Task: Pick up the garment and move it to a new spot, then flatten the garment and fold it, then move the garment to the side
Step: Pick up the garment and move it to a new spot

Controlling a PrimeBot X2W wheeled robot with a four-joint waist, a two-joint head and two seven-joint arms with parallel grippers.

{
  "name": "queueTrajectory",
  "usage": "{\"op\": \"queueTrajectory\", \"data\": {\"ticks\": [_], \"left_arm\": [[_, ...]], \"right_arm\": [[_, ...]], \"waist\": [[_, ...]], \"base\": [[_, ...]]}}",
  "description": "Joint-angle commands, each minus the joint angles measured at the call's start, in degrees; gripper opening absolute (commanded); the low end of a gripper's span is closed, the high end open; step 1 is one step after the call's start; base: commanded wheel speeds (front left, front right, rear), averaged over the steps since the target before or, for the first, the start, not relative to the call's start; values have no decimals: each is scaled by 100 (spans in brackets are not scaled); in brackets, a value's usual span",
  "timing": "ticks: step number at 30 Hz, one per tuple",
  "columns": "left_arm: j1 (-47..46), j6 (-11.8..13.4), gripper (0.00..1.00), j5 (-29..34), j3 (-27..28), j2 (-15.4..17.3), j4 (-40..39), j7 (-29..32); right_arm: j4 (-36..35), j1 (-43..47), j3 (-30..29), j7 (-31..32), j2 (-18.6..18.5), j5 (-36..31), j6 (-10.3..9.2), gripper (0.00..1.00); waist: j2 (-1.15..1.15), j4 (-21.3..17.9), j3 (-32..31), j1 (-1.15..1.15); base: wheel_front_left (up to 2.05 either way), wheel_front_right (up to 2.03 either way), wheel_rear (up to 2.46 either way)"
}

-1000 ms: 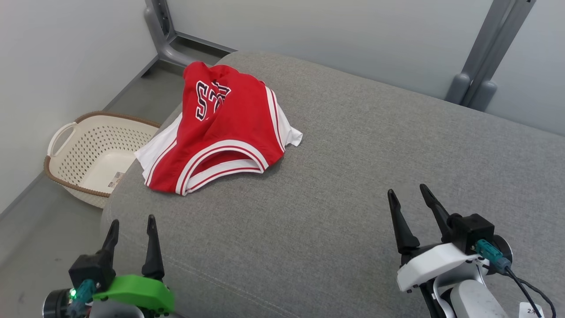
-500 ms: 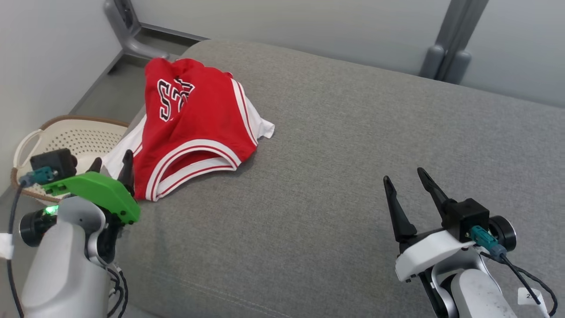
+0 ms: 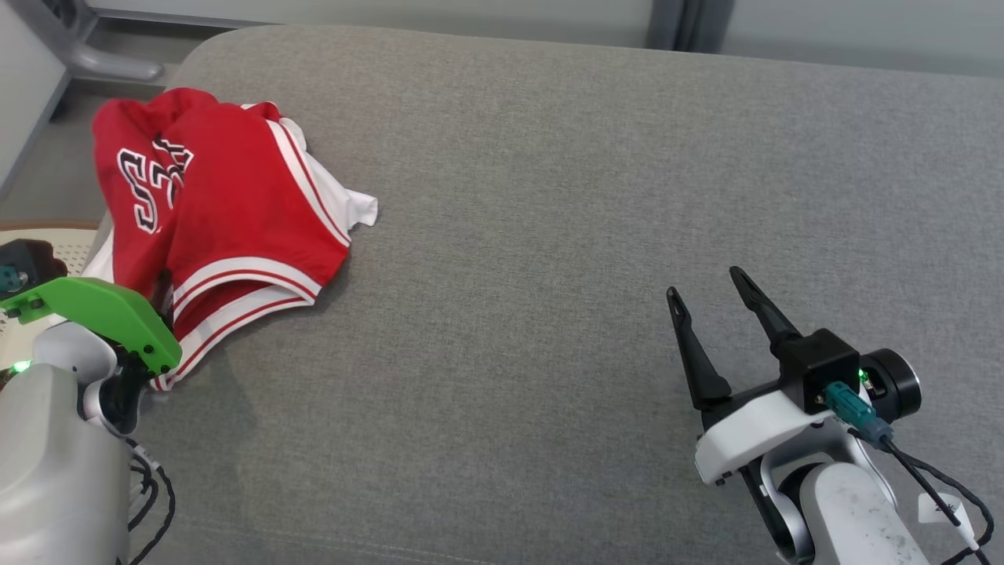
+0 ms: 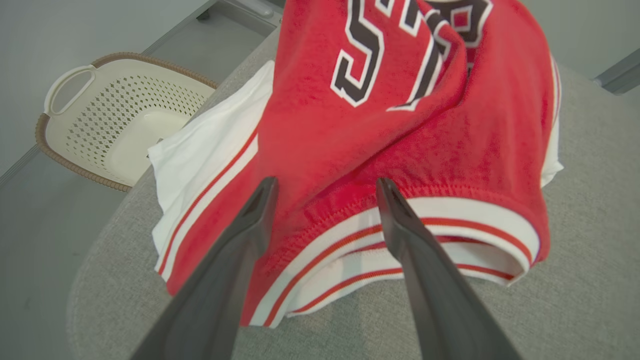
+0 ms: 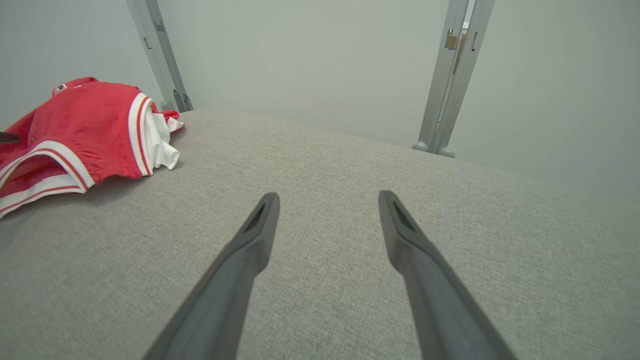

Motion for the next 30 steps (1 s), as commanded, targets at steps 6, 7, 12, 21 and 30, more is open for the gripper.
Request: {"op": "queueTrajectory", "data": {"ticks": [6,7,12,21,30], "left_arm": [[-123,379,100,251,-63,323,412,-91],[-120,466,84,285,-64,363,472,-116],[-169,576,0,252,0,475,536,-293],[-813,372,0,419,-91,831,-215,-777],[-1636,175,0,760,-526,1016,-1459,-747]], "right_arm": [[-121,71,115,91,-24,-56,-2,100],[-128,92,126,105,-24,-56,-2,100],[-104,143,110,126,-23,-6,-2,100],[131,109,104,-160,-23,390,-2,100],[584,228,-11,-567,-25,826,-2,100]], "waist": [[0,-450,274,0],[0,-467,267,0],[0,-472,159,0],[0,-343,-328,0],[0,-636,-933,0]], "base": [[0,0,0],[0,0,0],[0,0,0],[0,0,0],[0,0,0]]}}
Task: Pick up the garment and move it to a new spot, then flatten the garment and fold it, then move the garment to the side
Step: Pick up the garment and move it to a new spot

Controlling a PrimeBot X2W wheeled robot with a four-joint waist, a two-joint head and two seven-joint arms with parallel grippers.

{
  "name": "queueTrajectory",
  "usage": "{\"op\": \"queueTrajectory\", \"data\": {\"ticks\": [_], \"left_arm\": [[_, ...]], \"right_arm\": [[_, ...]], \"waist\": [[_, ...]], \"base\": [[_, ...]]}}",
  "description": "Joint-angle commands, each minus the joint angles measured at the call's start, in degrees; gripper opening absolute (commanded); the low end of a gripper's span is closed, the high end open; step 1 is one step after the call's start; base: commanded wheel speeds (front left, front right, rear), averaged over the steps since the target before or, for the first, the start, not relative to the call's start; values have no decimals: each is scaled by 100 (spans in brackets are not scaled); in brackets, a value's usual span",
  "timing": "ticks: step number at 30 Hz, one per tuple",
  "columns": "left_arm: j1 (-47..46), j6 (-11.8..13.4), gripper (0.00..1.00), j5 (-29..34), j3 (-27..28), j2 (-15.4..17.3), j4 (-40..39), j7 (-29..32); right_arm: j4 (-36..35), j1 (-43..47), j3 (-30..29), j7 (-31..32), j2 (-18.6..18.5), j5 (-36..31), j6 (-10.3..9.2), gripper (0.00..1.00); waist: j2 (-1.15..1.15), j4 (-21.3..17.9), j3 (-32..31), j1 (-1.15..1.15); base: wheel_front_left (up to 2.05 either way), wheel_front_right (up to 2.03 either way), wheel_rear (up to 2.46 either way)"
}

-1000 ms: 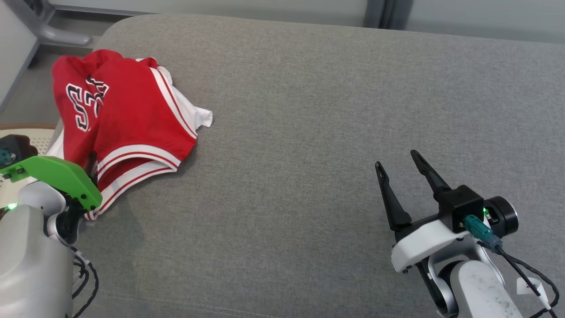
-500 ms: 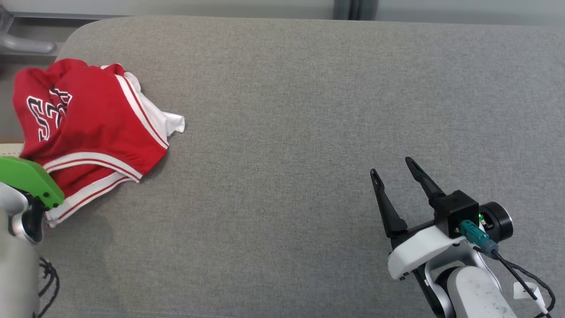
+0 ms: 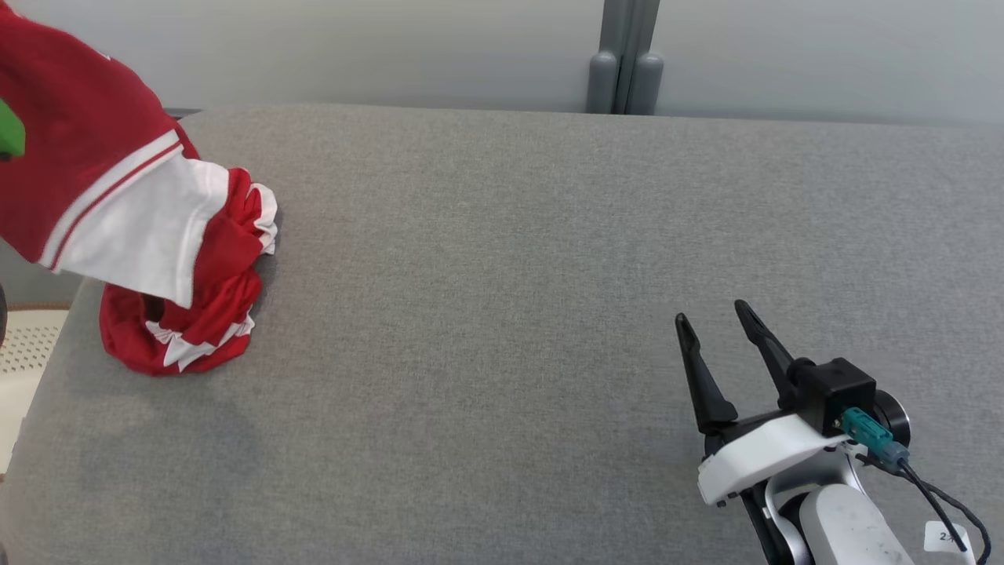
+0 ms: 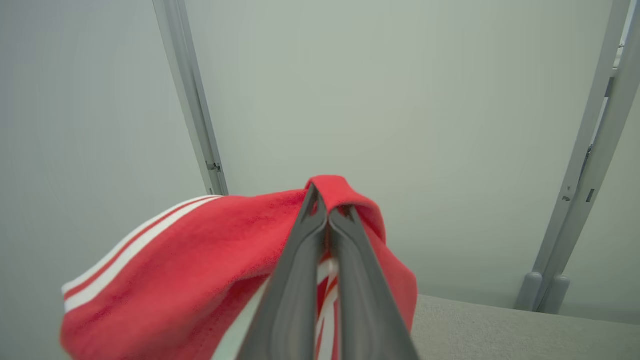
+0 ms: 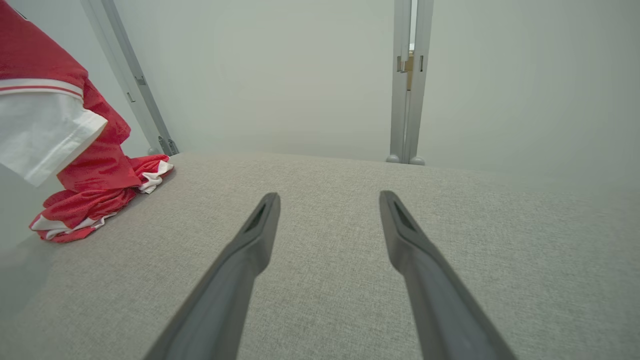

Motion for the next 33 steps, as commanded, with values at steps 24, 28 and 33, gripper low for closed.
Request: {"op": "queueTrajectory", "data": {"ticks": [24,28,33], "left_arm": [[-983,-177,0,-482,-952,-1748,-1537,90],[-850,-248,0,-652,-1164,-1999,-1422,-84],[-366,-317,0,-795,-1418,-2083,-1034,-306]], "right_arm": [[237,-257,2,-320,-19,195,-2,100],[264,-313,5,-387,-16,245,-1,100],[304,-347,-42,-463,-17,274,-2,100]], "waist": [[0,-2321,130,0],[0,-2580,316,0],[0,-2746,471,0]], "base": [[0,0,0],[0,0,0],[0,0,0]]}}
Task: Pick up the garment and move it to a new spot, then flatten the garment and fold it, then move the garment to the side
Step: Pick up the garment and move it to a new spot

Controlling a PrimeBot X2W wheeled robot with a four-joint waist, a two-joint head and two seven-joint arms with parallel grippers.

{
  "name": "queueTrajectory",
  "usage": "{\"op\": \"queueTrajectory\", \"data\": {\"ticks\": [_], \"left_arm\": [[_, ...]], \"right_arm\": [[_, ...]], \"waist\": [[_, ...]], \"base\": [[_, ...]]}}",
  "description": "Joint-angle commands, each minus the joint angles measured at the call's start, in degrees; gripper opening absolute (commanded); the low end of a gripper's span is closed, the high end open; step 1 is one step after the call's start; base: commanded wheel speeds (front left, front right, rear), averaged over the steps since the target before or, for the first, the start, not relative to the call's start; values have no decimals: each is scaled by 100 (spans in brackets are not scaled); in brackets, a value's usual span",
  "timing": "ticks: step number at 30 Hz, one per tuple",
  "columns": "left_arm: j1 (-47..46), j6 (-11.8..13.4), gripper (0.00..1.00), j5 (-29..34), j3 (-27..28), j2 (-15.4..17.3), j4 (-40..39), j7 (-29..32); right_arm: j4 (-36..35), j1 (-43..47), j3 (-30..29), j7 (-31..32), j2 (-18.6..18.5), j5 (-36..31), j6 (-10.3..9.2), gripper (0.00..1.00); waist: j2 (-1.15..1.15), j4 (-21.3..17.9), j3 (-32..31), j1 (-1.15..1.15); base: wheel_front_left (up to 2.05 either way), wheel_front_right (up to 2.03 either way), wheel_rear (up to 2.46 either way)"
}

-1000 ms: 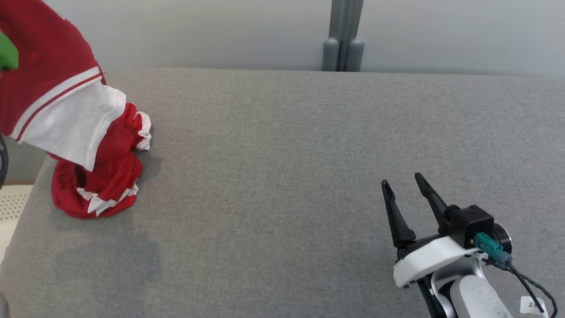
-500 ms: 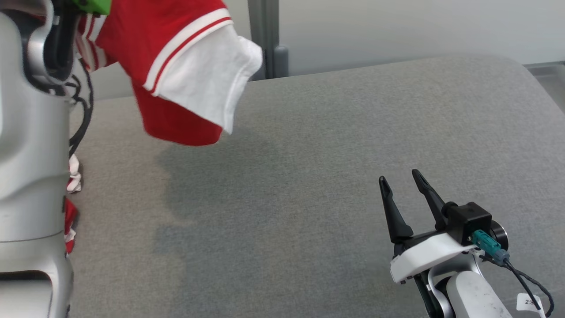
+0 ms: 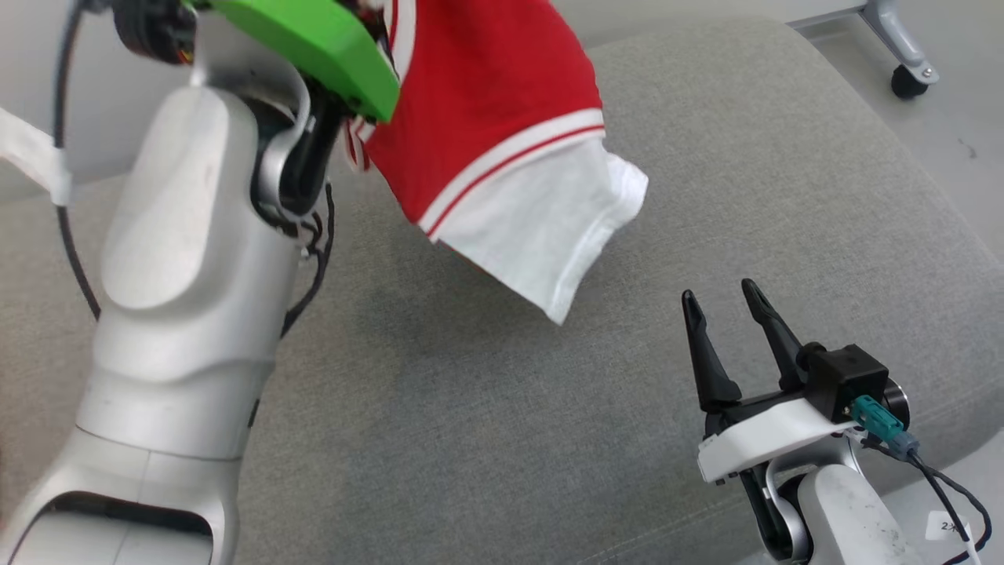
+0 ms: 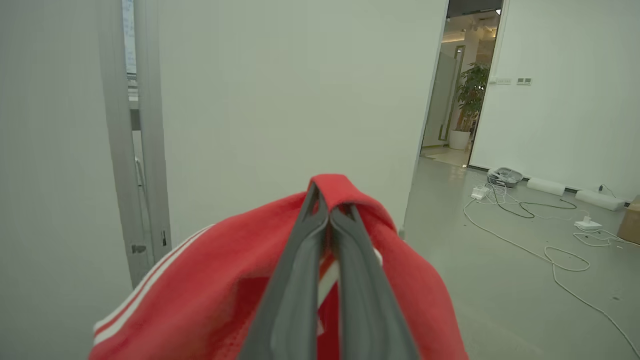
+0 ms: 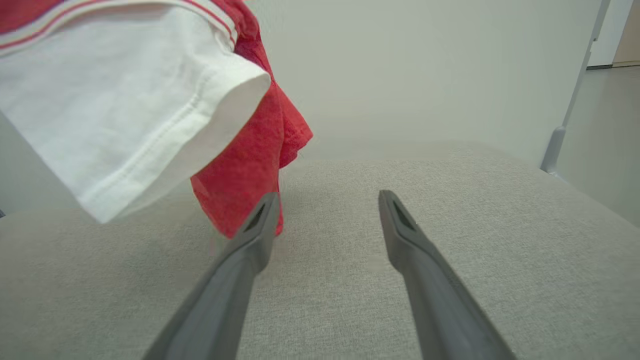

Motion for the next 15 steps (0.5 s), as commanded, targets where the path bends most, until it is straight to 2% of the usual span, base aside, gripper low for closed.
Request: {"op": "queueTrajectory", "data": {"ticks": [1,6,10,11,12,15], "left_arm": [[264,-31,0,-22,-66,59,184,-39],[907,-51,0,211,-466,256,997,-75],[1284,-65,0,256,-724,228,1706,-106],[1348,-67,29,268,-771,206,1837,-143],[1429,-71,100,281,-838,182,1987,-190],[1578,-80,100,151,-878,89,2263,-419]], "right_arm": [[19,-79,-10,-48,-8,11,0,100],[51,-102,-31,-96,-8,0,-1,100],[61,-132,11,-104,-8,-26,-1,100],[69,-130,11,-103,-9,-30,-1,100],[80,-137,22,-100,-9,-36,0,100],[81,-132,-3,-82,-10,-59,-1,100]], "waist": [[-1,-240,275,0],[-1,-193,370,0],[-1,-58,413,0],[-1,-20,410,0],[-1,28,402,0],[-1,168,358,0]], "base": [[0,0,0],[0,0,0],[0,0,0],[0,0,0],[0,0,0],[0,0,0]]}}
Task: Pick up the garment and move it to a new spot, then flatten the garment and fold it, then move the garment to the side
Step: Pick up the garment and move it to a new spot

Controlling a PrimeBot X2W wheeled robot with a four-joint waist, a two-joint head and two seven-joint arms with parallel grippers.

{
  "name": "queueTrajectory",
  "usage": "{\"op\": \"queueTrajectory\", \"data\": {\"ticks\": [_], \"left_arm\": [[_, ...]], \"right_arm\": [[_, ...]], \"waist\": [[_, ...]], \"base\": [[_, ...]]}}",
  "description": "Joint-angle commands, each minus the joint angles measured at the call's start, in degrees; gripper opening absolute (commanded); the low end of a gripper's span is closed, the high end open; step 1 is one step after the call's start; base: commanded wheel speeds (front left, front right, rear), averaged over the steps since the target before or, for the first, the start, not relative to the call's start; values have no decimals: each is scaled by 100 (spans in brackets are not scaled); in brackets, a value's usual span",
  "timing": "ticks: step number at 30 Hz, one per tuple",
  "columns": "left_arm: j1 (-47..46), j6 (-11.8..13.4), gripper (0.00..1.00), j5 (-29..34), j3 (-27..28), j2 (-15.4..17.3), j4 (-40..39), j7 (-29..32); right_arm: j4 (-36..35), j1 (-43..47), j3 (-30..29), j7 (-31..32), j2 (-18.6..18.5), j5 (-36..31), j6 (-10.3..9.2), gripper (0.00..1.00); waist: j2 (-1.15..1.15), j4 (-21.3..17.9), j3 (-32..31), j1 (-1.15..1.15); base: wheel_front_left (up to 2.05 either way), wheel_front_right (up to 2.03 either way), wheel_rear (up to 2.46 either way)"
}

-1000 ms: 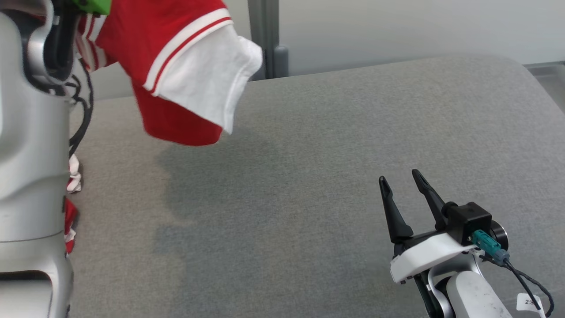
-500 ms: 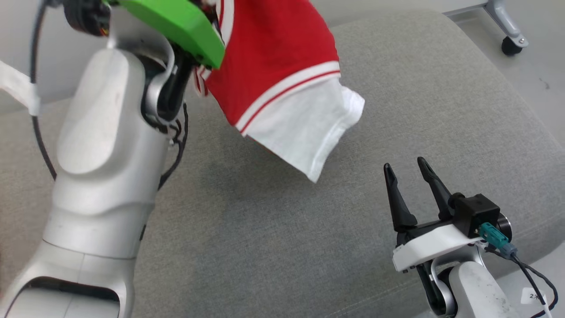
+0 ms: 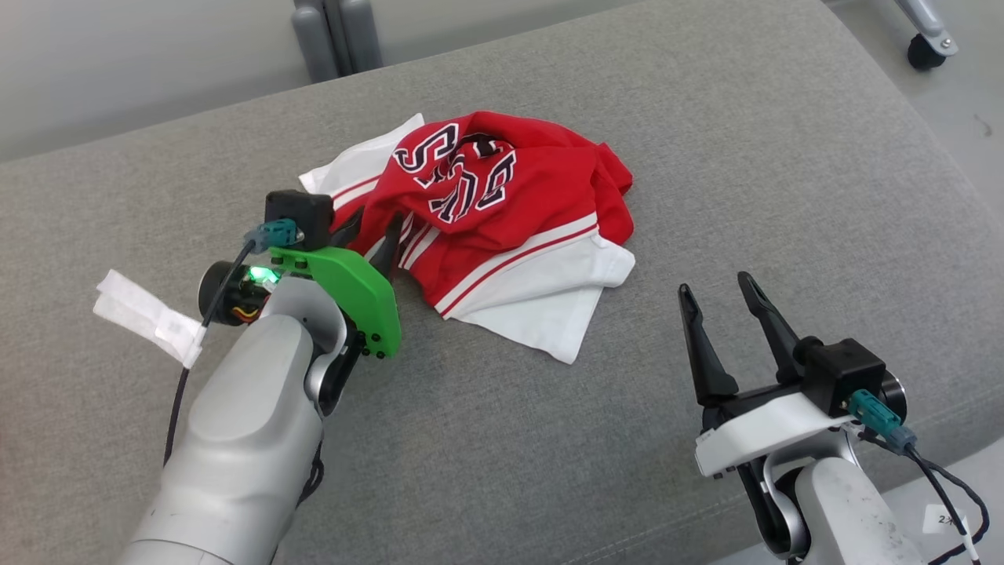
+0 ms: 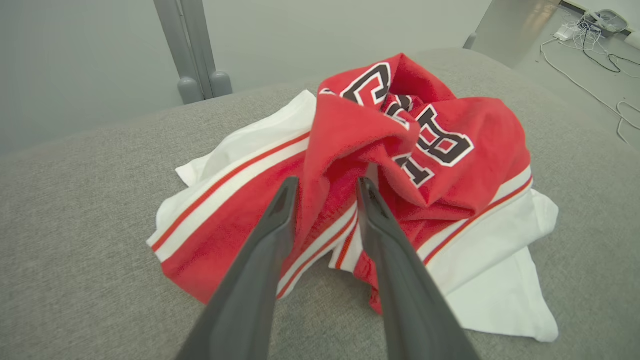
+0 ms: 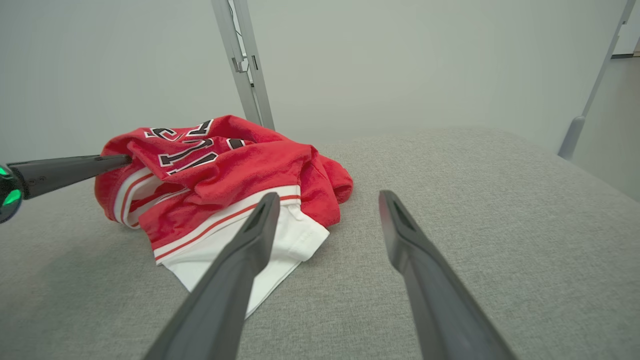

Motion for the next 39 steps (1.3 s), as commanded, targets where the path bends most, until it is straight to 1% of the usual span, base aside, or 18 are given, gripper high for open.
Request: {"op": "queueTrajectory", "data": {"ticks": [1,6,10,12,16,19,22,24,29,33,39], "left_arm": [[104,-33,100,-99,20,-37,26,-205],[456,-34,100,-349,-24,-79,-159,-987],[867,-30,100,-432,-11,229,-627,-1355],[1131,1,100,-414,136,358,-914,-1420],[1844,332,100,-192,745,566,-1928,-1449],[2596,518,100,67,1225,606,-2787,-1449],[3139,556,100,200,1557,583,-3320,-1451],[3487,552,100,326,1719,554,-3588,-1445],[4077,390,100,523,1945,501,-3961,-1445],[4319,282,100,613,2016,486,-4015,-1446],[4530,183,100,552,2057,496,-3873,-1446]], "right_arm": [[2,-17,-18,-4,-11,-41,-2,100],[-45,79,-137,41,-13,-111,-2,100],[-94,148,-276,81,-11,-216,-2,100],[-108,201,-371,93,-13,-230,-2,100],[-132,292,-525,127,-14,-255,-2,100],[-164,361,-604,149,-11,-298,-2,100],[-179,390,-667,189,-14,-324,-2,100],[-189,420,-691,201,-11,-354,-2,100],[-201,545,-769,249,-14,-371,-2,100],[-164,652,-822,294,-13,-385,-2,100],[-120,749,-904,383,-13,-434,-2,100]], "waist": [[0,170,-63,0],[0,462,-207,0],[0,713,-315,0],[0,841,-375,0],[0,1071,-493,0],[0,1233,-603,0],[0,1349,-699,0],[0,1412,-775,0],[0,1561,-936,0],[0,1628,-1046,0],[0,1631,-1133,0]], "base": [[0,0,0],[0,0,0],[0,0,0],[0,0,0],[0,0,0],[0,0,0],[0,0,0],[0,0,0],[0,0,0],[0,0,0],[0,0,0]]}}
